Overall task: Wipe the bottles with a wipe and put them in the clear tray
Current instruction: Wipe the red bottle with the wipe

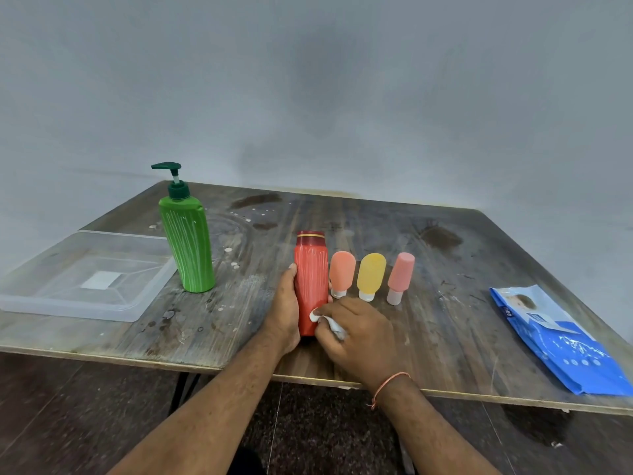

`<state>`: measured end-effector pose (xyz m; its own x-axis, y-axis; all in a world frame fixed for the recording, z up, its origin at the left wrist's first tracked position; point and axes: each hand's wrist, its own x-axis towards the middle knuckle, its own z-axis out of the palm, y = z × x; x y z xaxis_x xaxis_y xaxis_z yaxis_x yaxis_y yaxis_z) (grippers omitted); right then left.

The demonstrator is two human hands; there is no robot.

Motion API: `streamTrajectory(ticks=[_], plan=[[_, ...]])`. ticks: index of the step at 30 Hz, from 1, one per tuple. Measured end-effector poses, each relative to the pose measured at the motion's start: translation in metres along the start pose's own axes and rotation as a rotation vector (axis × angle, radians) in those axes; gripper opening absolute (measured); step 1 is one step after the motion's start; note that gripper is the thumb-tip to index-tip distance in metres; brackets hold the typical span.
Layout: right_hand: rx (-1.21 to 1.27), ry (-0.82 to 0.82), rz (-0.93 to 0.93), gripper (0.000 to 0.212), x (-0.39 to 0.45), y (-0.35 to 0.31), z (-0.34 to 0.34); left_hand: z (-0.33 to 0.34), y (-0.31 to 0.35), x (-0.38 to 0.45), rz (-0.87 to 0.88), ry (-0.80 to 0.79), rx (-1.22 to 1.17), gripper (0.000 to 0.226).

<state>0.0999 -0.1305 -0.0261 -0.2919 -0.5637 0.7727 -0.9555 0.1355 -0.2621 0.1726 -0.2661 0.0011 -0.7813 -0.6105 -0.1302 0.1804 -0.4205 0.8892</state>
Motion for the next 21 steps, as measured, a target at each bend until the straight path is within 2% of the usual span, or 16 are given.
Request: streamTrajectory(ticks=[4, 9, 13, 17, 21], plan=[[-0.064, 0.050, 0.017, 0.016, 0.0005, -0.0005, 0.0010, 0.0013, -0.0001, -0.0012, 0.002, -0.002, 0.033, 0.067], [-0.035, 0.016, -0.035, 0.015, 0.0000, -0.0013, -0.0001, 0.0021, 0.0011, -0.0035, -0.002, -0.024, 0.033, 0.069], [-0.084, 0.071, 0.031, 0.014, 0.0007, -0.0002, 0.0016, 0.0027, -0.0002, -0.0027, 0.009, -0.007, 0.050, 0.065], [-0.047, 0.007, -0.023, 0.018, -0.0001, 0.0001, -0.0003, 0.0014, -0.0005, -0.0027, 0.010, -0.015, 0.041, 0.064], [-0.078, 0.040, -0.005, 0.015, 0.0002, -0.0001, 0.0013, 0.0016, -0.0013, -0.0021, 0.008, -0.024, 0.048, 0.066]])
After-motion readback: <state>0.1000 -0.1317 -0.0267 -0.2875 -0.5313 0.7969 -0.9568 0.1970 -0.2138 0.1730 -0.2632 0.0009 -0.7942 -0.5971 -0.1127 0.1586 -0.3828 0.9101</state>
